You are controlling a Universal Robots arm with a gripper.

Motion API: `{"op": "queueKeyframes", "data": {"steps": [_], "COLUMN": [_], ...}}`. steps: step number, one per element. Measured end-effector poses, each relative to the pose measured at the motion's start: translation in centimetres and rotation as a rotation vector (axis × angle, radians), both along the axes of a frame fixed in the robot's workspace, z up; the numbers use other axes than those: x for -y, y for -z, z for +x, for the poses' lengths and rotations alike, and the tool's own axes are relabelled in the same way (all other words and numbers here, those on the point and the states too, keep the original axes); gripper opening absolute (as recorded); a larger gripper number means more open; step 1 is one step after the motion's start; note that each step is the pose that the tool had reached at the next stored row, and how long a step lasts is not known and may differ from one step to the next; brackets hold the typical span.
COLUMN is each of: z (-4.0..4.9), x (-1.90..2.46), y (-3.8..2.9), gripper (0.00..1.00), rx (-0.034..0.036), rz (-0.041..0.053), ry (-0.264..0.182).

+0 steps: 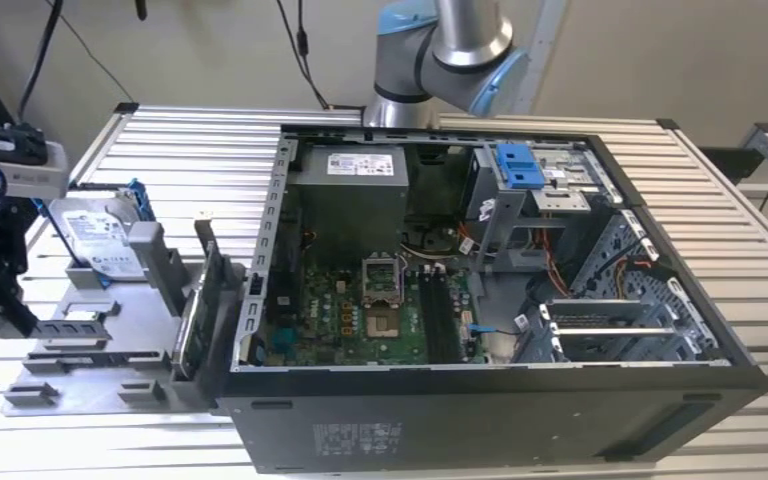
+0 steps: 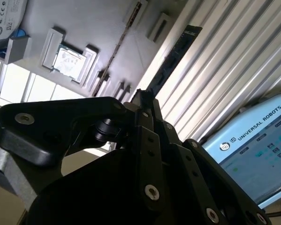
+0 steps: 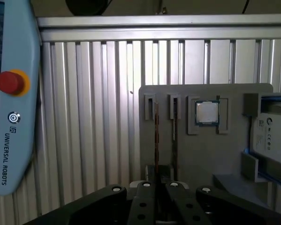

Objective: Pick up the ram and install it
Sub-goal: 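Pick up the ram and move it above insertion slot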

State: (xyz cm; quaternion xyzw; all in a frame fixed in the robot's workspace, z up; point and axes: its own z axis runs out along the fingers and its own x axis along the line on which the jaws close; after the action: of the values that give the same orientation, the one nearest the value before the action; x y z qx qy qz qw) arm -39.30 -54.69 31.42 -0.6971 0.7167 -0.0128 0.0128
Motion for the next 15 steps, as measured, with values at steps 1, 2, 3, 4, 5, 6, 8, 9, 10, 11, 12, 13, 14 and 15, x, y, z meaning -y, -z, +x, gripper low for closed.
{"op": "queueKeyframes", "data": {"steps": [1, 2, 3, 4, 5, 6, 8, 9, 10, 11, 12, 13, 14, 15], "z": [0.00, 0.00, 0.01, 0.01, 0.00, 0.00, 0.00, 0.00, 0.00, 0.00, 0.00, 0.00, 0.00, 0.00], "x": [0.00, 0.00, 0.00, 0.00, 0.00, 0.00, 0.00, 0.00, 0.00, 0.00, 0.00, 0.00, 0.00, 0.00], "y": [-0.05, -0.09, -0.13, -0.18, -0.23, -0.29, -0.51, -0.66, -0.85, -1.05, -1.29, -1.51, -1.72, -1.91], "gripper": [0.14, 0.14, 0.14, 0.14, 0.14, 0.14, 0.14, 0.14, 0.14, 0.14, 0.14, 0.14, 0.14, 0.14], "rx": [0.0000, 0.0001, 0.0001, 0.0000, 0.0000, -0.0001, -0.0001, 0.0001, 0.0000, -0.0001, 0.0000, 0.0000, 0.0000, 0.0000], "rz": [-0.0004, -0.0007, -0.0011, -0.0018, -0.0023, -0.0028, -0.0029, -0.0028, -0.0029, -0.0029, -0.0029, -0.0029, -0.0029, -0.0029], "ry": [0.000, 0.000, 0.000, 0.000, 0.000, 0.000, 0.000, 0.000, 0.000, 0.000, 0.000, 0.000, 0.000, 0.000]}}
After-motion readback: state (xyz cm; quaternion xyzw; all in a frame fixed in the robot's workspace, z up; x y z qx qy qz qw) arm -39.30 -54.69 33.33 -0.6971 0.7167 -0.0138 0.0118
